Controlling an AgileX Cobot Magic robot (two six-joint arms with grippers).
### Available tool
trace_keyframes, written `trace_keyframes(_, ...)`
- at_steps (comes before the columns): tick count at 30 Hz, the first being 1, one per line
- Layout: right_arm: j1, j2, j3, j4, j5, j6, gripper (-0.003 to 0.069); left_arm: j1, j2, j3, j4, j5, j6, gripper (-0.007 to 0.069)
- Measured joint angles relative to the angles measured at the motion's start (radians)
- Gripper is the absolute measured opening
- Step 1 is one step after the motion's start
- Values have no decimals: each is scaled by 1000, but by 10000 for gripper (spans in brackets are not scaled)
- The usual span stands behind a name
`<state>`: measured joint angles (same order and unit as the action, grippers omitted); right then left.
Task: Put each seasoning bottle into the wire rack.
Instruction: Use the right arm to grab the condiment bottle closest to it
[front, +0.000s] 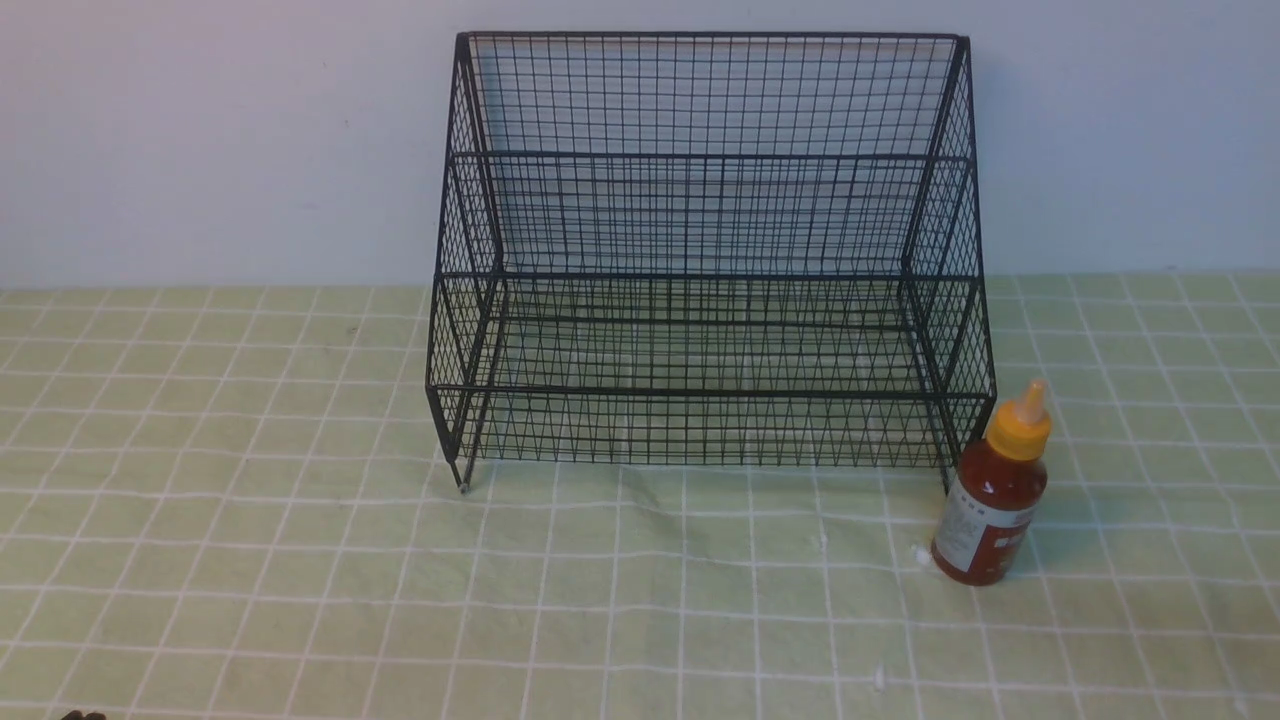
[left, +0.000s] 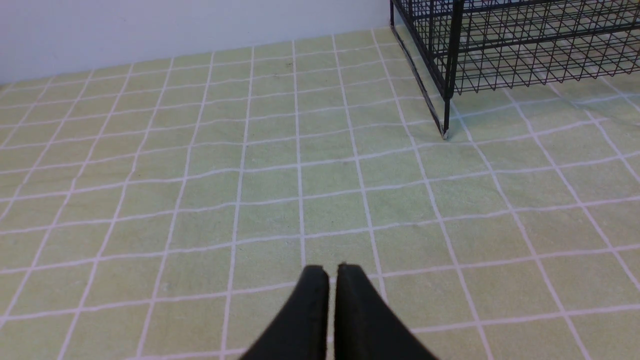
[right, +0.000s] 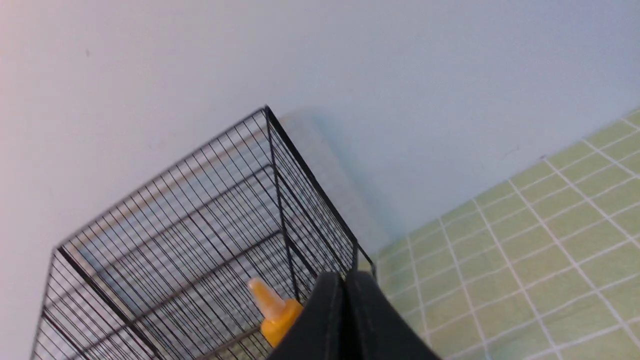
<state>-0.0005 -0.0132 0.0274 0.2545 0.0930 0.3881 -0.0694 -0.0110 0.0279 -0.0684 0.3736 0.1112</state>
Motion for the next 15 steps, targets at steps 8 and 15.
trace_keyframes(8, 0, 0, 0, 48, -107, 12, -15, 0, 0, 0, 0, 0, 0, 4)
trace_keyframes(15, 48, 102, -317, -80, 172, 44, -15, 0, 0, 0, 0, 0, 0, 4)
